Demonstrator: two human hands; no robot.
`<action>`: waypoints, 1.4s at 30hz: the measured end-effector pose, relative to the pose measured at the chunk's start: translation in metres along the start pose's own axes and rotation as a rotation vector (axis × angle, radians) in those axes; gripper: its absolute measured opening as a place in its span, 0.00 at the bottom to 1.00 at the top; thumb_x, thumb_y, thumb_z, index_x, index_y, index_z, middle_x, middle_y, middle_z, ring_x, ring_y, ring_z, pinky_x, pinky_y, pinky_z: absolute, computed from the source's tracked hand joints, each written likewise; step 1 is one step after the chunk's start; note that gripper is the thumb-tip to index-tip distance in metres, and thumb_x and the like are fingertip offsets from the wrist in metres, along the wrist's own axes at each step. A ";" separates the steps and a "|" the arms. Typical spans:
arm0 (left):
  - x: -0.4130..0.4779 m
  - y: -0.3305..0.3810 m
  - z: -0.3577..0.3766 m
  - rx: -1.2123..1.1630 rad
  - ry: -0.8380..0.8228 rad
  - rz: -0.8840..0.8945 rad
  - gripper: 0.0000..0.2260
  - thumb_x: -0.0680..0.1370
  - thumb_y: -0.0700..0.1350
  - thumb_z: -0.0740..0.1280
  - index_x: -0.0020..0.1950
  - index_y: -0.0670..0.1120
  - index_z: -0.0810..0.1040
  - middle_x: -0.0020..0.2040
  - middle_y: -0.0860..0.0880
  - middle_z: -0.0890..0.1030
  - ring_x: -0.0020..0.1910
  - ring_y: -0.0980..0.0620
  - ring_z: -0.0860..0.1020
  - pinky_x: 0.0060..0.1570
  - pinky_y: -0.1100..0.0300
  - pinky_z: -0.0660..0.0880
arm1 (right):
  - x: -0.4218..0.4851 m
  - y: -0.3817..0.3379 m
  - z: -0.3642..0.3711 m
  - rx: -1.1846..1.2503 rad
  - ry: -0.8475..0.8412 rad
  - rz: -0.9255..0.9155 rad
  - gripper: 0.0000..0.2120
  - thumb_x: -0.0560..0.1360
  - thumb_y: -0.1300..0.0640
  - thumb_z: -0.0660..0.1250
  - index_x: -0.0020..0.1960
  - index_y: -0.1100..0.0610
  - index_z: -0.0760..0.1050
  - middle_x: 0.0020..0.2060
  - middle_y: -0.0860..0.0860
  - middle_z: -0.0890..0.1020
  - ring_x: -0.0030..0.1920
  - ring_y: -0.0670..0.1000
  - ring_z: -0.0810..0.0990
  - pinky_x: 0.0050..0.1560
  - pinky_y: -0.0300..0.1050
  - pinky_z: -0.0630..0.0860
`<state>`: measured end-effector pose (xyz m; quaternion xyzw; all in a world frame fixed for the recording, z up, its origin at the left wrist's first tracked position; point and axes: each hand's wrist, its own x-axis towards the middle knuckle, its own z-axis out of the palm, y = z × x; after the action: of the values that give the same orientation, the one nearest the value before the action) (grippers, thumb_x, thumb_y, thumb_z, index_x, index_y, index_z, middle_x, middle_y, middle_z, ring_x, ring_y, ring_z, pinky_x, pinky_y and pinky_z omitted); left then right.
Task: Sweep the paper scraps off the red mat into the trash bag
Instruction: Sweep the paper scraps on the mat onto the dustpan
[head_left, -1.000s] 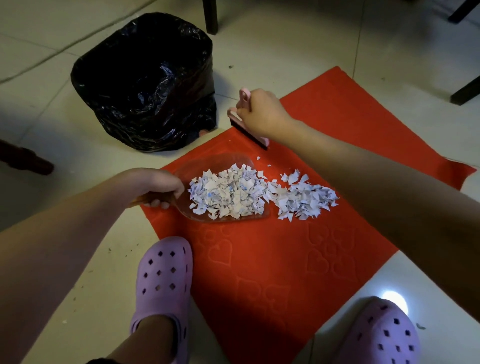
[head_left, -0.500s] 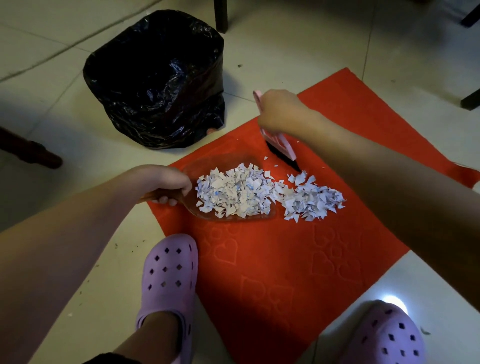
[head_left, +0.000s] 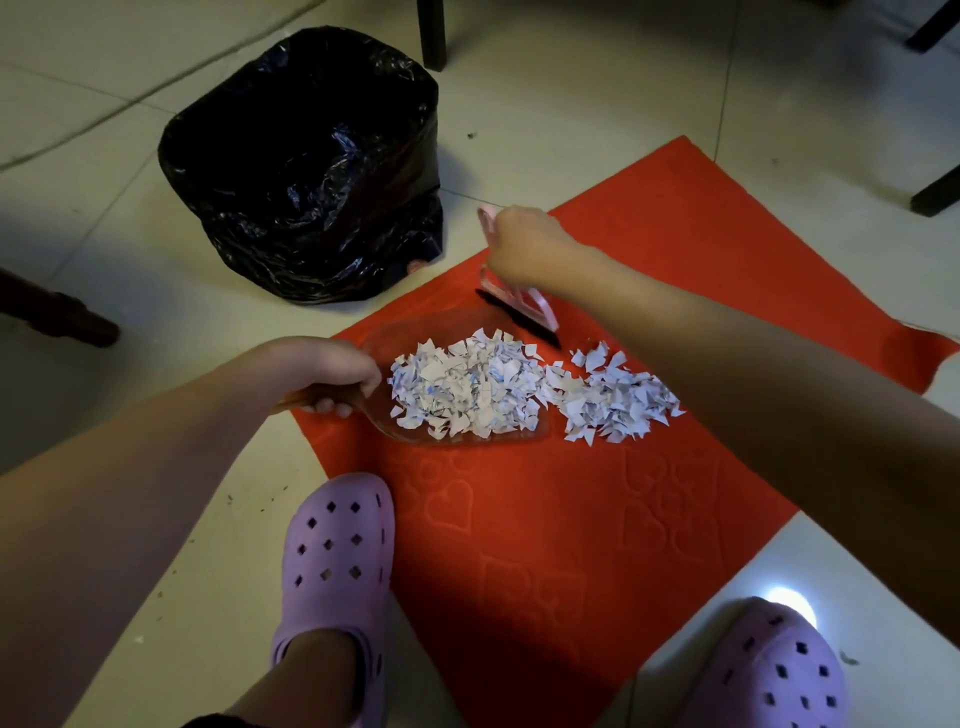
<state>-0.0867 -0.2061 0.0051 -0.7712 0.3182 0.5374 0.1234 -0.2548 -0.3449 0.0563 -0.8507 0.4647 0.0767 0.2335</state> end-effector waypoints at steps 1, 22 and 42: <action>0.000 0.000 0.000 0.003 0.001 0.002 0.07 0.72 0.41 0.60 0.37 0.40 0.73 0.23 0.47 0.74 0.18 0.53 0.65 0.24 0.65 0.62 | -0.005 0.001 -0.006 -0.031 -0.009 0.008 0.20 0.74 0.67 0.59 0.65 0.63 0.69 0.31 0.52 0.69 0.38 0.54 0.73 0.38 0.46 0.75; 0.005 -0.002 -0.001 0.003 -0.003 0.010 0.06 0.72 0.42 0.60 0.39 0.40 0.73 0.23 0.47 0.74 0.17 0.53 0.64 0.25 0.65 0.61 | -0.007 0.024 -0.021 -0.058 -0.008 0.072 0.12 0.72 0.66 0.62 0.56 0.65 0.72 0.30 0.53 0.70 0.34 0.55 0.75 0.26 0.41 0.65; 0.005 0.002 -0.001 0.011 -0.001 0.003 0.06 0.71 0.41 0.60 0.38 0.40 0.73 0.24 0.46 0.74 0.18 0.53 0.65 0.25 0.64 0.62 | -0.014 0.050 -0.014 0.015 0.056 0.090 0.01 0.75 0.64 0.63 0.47 0.61 0.71 0.29 0.52 0.71 0.28 0.48 0.70 0.25 0.38 0.66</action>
<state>-0.0857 -0.2098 0.0013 -0.7697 0.3222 0.5362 0.1270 -0.3052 -0.3639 0.0571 -0.8290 0.5093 0.0598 0.2230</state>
